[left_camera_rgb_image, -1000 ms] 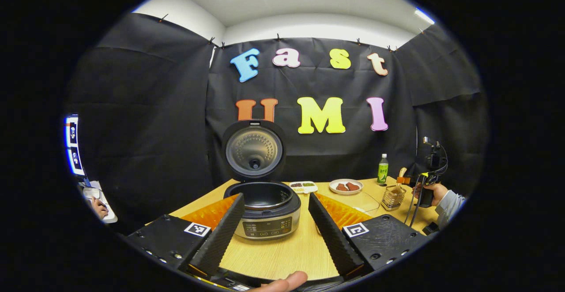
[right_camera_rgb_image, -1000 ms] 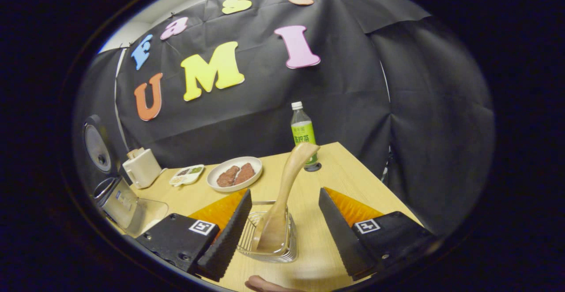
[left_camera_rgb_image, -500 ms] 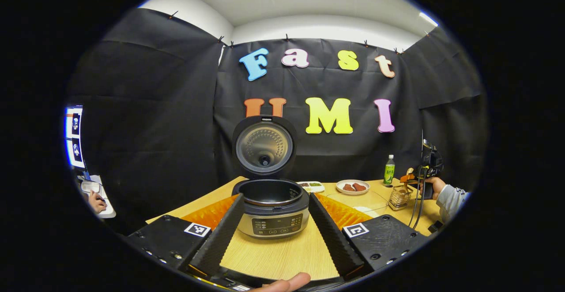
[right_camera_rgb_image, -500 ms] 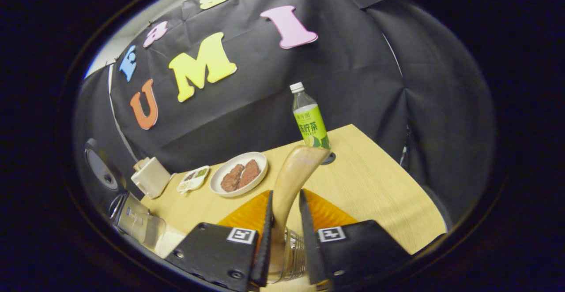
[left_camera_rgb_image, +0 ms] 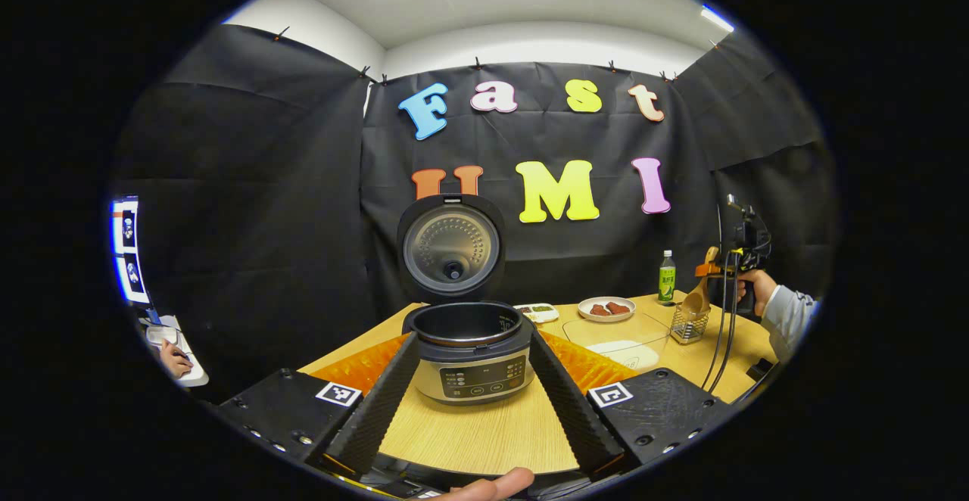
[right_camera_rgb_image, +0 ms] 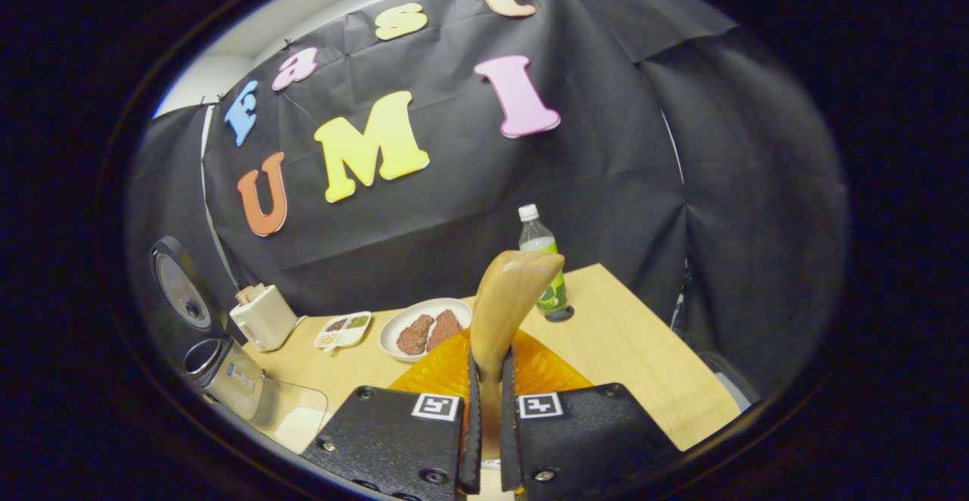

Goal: Close the left gripper, press the button to open the rice cooker; take a wooden spoon from the chopstick holder with the right hand, scoop a spoonful of rice and pour it into the rice cooker, then put the wooden spoon back into the chopstick holder.

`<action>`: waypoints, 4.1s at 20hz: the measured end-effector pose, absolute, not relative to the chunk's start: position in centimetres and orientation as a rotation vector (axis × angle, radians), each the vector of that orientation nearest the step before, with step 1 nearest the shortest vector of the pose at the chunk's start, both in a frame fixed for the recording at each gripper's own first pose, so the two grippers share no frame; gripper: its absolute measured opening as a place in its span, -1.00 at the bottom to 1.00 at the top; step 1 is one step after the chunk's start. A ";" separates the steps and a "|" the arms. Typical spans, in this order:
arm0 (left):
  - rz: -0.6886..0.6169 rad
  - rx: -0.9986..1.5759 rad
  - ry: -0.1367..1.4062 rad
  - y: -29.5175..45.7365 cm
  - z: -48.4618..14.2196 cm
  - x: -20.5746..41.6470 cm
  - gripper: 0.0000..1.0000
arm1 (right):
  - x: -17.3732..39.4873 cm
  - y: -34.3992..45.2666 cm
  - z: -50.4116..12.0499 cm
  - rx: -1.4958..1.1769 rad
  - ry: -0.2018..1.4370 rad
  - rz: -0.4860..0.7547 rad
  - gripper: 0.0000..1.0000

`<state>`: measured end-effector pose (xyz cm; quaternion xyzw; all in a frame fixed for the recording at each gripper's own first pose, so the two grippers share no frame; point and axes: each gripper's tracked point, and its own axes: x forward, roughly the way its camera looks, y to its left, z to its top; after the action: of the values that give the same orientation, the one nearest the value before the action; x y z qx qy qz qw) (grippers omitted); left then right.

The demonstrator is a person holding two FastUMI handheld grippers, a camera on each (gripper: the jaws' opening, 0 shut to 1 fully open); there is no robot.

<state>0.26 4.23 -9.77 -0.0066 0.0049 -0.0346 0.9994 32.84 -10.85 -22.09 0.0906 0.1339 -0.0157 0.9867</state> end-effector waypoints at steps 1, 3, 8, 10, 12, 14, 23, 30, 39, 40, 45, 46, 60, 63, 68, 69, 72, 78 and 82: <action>-0.079 -0.022 0.011 4.1 -9.8 -0.2 0.87 | 32.3 -10.6 -21.2 0.162 0.259 -0.037 -0.70; -0.104 -0.052 0.012 3.8 -9.9 -0.7 0.88 | 31.2 -9.3 -19.3 0.152 0.238 -0.024 -0.70; -0.045 -0.090 0.013 6.5 -9.2 -1.8 0.88 | 28.9 -3.8 -15.9 0.154 0.209 0.060 -0.70; -0.041 -0.096 0.021 6.9 -9.2 -2.3 0.88 | 28.0 -1.4 -14.4 0.155 0.183 0.081 -0.70; -0.052 -0.105 0.023 6.7 -9.3 -2.8 0.88 | 27.4 1.6 -13.7 0.157 0.169 0.121 -0.70; -0.061 -0.118 0.028 6.8 -9.3 -3.2 0.88 | 26.8 4.6 -13.8 0.124 0.167 0.162 -0.70; 0.004 -0.095 0.047 9.6 -9.9 -3.6 0.87 | 26.2 11.5 -21.2 0.008 0.250 0.120 -0.70; 0.003 -0.078 0.015 9.8 -9.0 -4.2 0.88 | 25.4 12.4 -28.4 -0.013 0.300 0.030 -0.69; -0.010 -0.073 0.035 8.7 -9.6 -3.9 0.88 | 25.0 15.3 -29.9 0.272 0.379 0.194 -0.69; -0.013 -0.075 0.039 8.5 -9.8 -3.9 0.87 | 25.3 14.8 -29.9 0.320 0.389 0.190 -0.69; -0.029 -0.083 0.059 7.9 -10.3 -3.5 0.88 | 26.1 13.3 -30.4 0.642 0.441 0.187 -0.69; -0.033 -0.080 0.062 7.8 -10.4 -3.4 0.88 | 26.2 13.3 -30.3 0.680 0.458 0.190 -0.70; 0.000 -0.061 0.073 9.5 -11.1 -4.1 0.88 | 25.4 10.7 -27.4 1.472 0.445 0.246 -0.71; 0.005 -0.045 0.074 9.9 -11.2 -4.3 0.88 | 24.9 10.8 -24.8 1.583 0.406 0.305 -0.71; 0.005 -0.037 0.063 10.3 -10.5 -5.0 0.88 | 24.5 11.7 -18.6 1.582 0.348 0.357 -0.72; 0.006 -0.042 0.063 10.6 -10.3 -5.1 0.88 | 24.6 12.3 -17.2 1.573 0.339 0.372 -0.71; 0.016 -0.055 0.055 11.1 -9.6 -5.4 0.88 | 24.8 14.3 -13.9 1.552 0.335 0.396 -0.72; 0.026 -0.091 0.044 12.8 -8.5 -6.5 0.88 | 26.2 19.6 -9.7 1.449 0.374 0.422 -0.71; -0.010 -0.120 0.049 12.4 -8.0 -6.9 0.87 | 27.0 23.6 -9.3 1.329 0.418 0.407 -0.71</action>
<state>-6.88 12.37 -7.97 -0.0599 0.0247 -0.0052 0.9979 27.04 23.60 -9.34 0.6077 0.1910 0.1859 0.7481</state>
